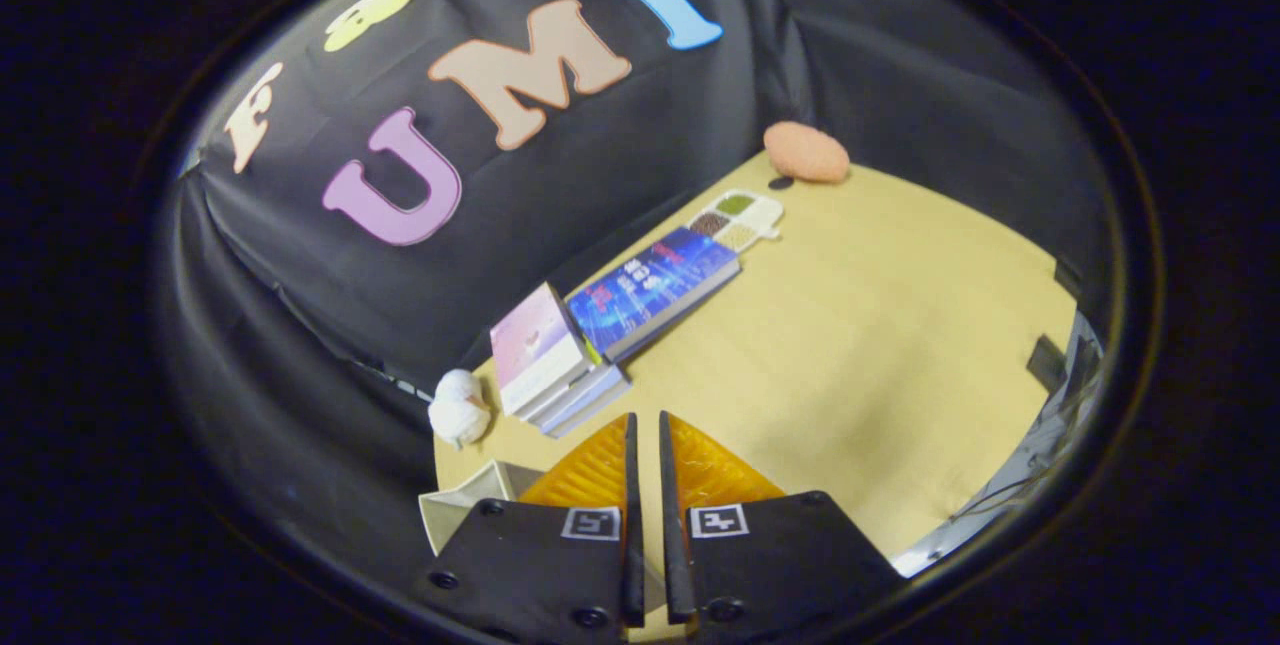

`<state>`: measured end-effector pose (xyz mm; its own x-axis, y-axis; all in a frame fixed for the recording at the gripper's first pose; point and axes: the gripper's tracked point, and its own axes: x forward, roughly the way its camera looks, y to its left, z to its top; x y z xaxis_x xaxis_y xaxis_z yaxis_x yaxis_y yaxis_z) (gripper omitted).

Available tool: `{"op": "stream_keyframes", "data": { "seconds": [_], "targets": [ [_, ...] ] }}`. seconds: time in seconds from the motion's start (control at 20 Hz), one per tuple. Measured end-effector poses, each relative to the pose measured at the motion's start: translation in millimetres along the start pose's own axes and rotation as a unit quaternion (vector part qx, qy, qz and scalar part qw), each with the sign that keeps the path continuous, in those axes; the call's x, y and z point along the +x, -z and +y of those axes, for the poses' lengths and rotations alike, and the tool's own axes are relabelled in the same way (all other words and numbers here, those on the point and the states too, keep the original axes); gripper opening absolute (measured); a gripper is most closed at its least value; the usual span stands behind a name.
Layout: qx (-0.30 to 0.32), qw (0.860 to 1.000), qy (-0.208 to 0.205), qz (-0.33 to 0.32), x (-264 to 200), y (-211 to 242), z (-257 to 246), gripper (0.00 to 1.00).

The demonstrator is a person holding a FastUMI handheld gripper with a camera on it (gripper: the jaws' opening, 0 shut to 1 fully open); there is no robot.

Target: Open the storage box then place both shoes into the box .Put the left shoe in first, then the right shoe, with the right side of both shoes facing outward in a uniform manner.

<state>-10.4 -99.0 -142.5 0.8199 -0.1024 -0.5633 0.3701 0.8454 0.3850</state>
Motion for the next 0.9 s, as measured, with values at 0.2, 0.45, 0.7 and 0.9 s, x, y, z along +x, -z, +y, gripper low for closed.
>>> {"op": "stream_keyframes", "data": {
  "seconds": [0.2, 0.45, 0.7, 0.9],
  "targets": [
    [-0.038, 0.995, -0.018, -0.092, -20.4, -58.5, 16.6, 0.12],
    [-0.112, 0.976, -0.026, -0.185, -49.9, -113.0, 35.9, 0.12],
    [-0.143, 0.942, -0.029, -0.304, -91.8, -159.8, 56.5, 0.12],
    [-0.161, 0.922, -0.025, -0.35, -110.7, -181.6, 62.1, 0.12]
  ]
}}
